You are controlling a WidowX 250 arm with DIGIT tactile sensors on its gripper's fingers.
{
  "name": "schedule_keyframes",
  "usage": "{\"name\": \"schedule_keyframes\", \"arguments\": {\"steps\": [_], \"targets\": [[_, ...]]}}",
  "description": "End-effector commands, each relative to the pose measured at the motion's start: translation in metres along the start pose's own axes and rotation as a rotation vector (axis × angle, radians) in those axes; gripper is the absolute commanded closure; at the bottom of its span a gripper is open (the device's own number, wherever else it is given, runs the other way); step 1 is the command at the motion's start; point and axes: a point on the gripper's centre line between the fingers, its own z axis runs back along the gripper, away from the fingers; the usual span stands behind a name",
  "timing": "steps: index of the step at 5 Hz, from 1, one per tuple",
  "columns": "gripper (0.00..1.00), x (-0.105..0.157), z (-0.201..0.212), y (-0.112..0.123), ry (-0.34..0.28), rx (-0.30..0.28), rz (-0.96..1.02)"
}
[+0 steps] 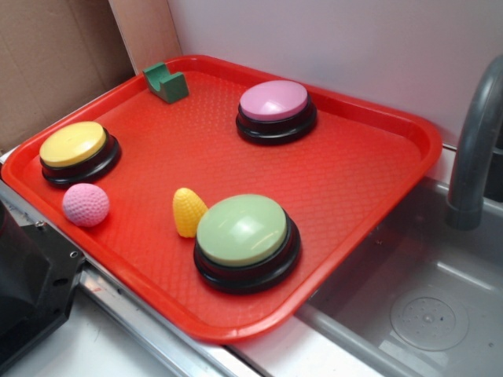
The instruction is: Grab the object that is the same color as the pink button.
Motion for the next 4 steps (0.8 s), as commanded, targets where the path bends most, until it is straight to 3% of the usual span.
{"name": "schedule_keyframes", "arguments": {"steps": [1,2,4], "targets": [[0.0,0.0,0.0,0.0,0.0,0.0,0.0],[0.0,-0.007,-0.049,0.014,0.041,0.053,0.058],[0.0,-0.032,-0.125,0.048,-0.002,0.081,0.087]]}}
